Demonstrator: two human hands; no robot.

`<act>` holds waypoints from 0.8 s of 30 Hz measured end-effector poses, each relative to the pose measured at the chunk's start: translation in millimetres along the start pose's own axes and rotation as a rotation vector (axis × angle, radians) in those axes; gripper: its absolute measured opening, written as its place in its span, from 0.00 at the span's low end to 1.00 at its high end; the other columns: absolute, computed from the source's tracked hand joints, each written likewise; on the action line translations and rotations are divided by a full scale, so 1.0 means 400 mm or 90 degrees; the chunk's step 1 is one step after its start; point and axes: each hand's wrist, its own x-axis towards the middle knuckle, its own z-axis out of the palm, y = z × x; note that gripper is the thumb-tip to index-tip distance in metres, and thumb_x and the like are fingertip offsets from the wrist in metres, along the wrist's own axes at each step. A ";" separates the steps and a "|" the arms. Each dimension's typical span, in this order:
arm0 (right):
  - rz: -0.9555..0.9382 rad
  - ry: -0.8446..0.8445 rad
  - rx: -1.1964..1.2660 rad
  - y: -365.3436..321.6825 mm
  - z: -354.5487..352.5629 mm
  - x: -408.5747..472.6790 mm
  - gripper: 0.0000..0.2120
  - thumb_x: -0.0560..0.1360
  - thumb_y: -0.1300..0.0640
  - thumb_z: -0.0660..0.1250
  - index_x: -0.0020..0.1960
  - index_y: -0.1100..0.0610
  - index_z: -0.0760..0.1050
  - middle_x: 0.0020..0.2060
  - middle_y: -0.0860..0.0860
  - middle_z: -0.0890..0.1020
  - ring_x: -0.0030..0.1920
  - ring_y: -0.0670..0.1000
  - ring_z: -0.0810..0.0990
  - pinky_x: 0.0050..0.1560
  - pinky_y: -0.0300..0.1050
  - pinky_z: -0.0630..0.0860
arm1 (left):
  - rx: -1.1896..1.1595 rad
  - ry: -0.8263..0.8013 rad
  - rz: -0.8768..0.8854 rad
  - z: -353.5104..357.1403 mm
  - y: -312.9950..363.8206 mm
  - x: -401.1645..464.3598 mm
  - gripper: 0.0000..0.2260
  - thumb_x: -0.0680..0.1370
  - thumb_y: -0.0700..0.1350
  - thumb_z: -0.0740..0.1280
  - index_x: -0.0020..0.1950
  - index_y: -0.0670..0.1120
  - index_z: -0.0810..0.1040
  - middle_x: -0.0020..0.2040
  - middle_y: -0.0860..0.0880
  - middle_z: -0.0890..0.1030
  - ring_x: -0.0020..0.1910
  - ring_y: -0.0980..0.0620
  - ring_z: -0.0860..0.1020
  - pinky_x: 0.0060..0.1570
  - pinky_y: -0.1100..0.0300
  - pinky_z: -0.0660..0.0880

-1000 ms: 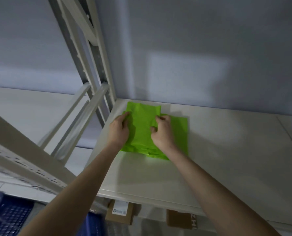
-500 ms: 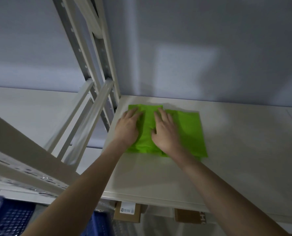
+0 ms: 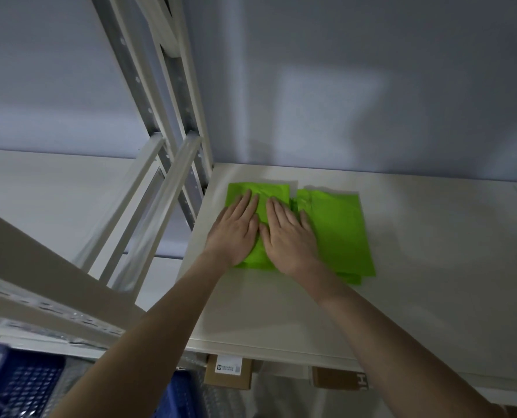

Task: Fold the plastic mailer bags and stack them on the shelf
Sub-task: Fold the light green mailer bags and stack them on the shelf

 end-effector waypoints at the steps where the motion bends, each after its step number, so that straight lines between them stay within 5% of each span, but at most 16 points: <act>1: 0.001 -0.009 0.003 0.003 -0.003 0.002 0.30 0.80 0.45 0.39 0.77 0.58 0.47 0.77 0.51 0.53 0.76 0.48 0.52 0.74 0.54 0.45 | -0.002 -0.013 -0.002 -0.007 0.003 0.001 0.29 0.77 0.54 0.37 0.77 0.47 0.45 0.78 0.49 0.45 0.77 0.54 0.44 0.74 0.60 0.43; 6: 0.016 -0.011 0.091 0.006 -0.035 0.020 0.28 0.80 0.49 0.54 0.76 0.58 0.53 0.76 0.52 0.56 0.75 0.50 0.54 0.75 0.51 0.51 | -0.120 -0.021 -0.042 -0.046 0.015 0.006 0.24 0.83 0.48 0.52 0.77 0.48 0.50 0.78 0.48 0.46 0.77 0.53 0.45 0.73 0.59 0.44; 10: 0.008 0.025 0.174 0.011 -0.064 0.025 0.28 0.77 0.54 0.62 0.74 0.59 0.60 0.75 0.55 0.60 0.73 0.53 0.60 0.72 0.46 0.57 | -0.104 0.022 -0.044 -0.054 0.025 0.004 0.24 0.82 0.51 0.55 0.77 0.48 0.54 0.78 0.48 0.48 0.77 0.52 0.46 0.74 0.54 0.45; 15: 0.007 0.097 0.265 0.039 -0.092 0.007 0.22 0.75 0.63 0.61 0.69 0.61 0.68 0.74 0.54 0.62 0.73 0.53 0.61 0.72 0.45 0.58 | -0.102 0.052 -0.051 -0.065 0.044 -0.003 0.23 0.82 0.52 0.53 0.76 0.48 0.57 0.78 0.50 0.51 0.77 0.52 0.48 0.74 0.52 0.46; 24: 0.117 0.054 0.102 0.139 -0.079 -0.053 0.16 0.77 0.57 0.57 0.60 0.64 0.71 0.59 0.59 0.73 0.62 0.58 0.68 0.61 0.51 0.66 | -0.054 0.089 0.002 -0.047 0.107 -0.017 0.23 0.79 0.52 0.59 0.74 0.52 0.62 0.76 0.53 0.58 0.75 0.50 0.55 0.73 0.55 0.52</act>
